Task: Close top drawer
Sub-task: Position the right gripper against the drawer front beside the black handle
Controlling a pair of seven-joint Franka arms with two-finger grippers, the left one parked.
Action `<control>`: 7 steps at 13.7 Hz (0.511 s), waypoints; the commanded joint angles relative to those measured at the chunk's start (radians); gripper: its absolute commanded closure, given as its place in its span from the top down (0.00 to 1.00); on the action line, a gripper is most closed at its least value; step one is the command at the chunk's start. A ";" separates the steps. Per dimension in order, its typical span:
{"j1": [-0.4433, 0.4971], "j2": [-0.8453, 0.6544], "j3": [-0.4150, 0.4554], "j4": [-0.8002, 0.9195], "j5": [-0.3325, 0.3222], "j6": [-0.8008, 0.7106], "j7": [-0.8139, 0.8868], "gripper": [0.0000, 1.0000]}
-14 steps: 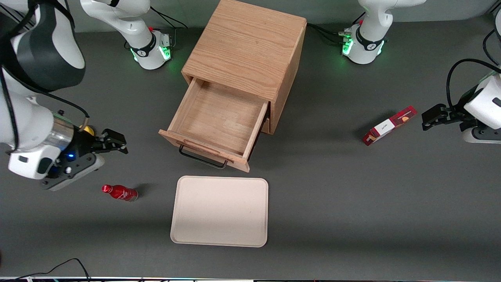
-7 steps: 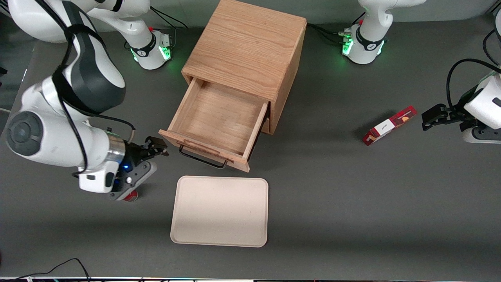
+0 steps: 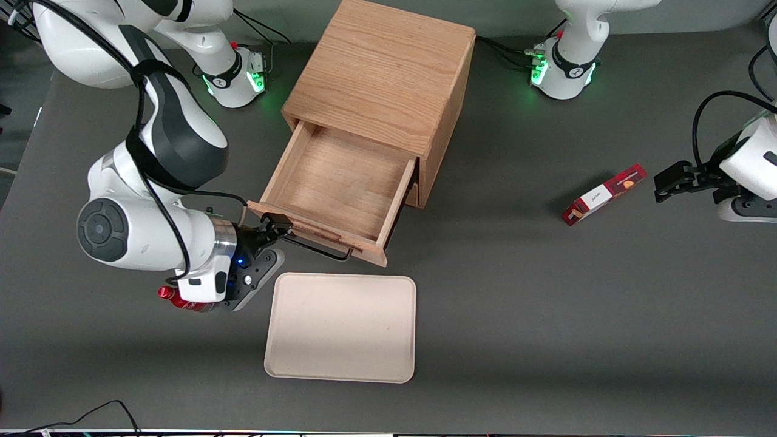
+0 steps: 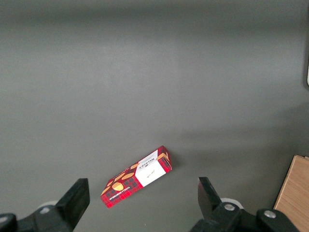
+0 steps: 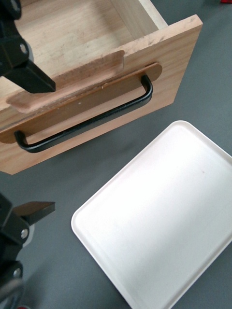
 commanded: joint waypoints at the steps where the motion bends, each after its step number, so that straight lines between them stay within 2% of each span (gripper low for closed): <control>1: -0.003 0.049 0.018 0.043 0.007 -0.008 -0.027 1.00; 7: 0.000 0.098 0.023 0.037 0.007 -0.005 -0.029 1.00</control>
